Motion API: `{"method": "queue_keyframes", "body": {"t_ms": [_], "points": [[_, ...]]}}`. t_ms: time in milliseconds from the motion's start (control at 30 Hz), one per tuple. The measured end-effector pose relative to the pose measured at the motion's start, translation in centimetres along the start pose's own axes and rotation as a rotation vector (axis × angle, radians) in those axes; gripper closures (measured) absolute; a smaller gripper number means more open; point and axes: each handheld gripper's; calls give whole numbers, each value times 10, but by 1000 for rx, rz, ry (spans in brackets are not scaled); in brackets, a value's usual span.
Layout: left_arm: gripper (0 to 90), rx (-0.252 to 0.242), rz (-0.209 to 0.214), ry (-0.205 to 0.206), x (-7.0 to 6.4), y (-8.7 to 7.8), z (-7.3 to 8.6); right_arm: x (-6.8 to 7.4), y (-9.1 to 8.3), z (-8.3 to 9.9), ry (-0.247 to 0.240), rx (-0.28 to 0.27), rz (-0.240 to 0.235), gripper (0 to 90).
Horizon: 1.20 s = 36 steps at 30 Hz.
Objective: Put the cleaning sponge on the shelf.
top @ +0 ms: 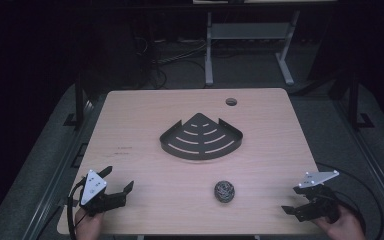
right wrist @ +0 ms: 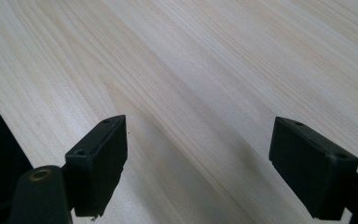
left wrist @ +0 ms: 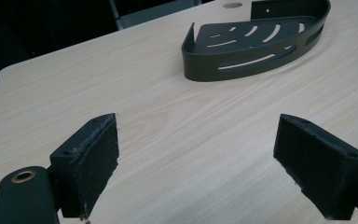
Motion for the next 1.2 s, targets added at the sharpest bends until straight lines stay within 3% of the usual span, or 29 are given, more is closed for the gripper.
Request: {"method": "queue_keyframes", "body": {"t_ms": [233, 667, 1200], "points": [[132, -5, 19, 0, 0, -2, 0, 6, 1, -7, -14, 7, -10, 183], [132, -10, 38, 2, -1, -2, 1, 41, 3, -39, -119, 5, -30, 174], [133, -18, 32, -10, 3, -5, 2, 56, 7, -60, -171, 17, -70, 160]]}}
Point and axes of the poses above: each handheld gripper's, and its own axes: y roughly forward along the jaws, z roughly out of its underside, x roughly to its left, and after that the axes turned 14 degrees about z, right-handed
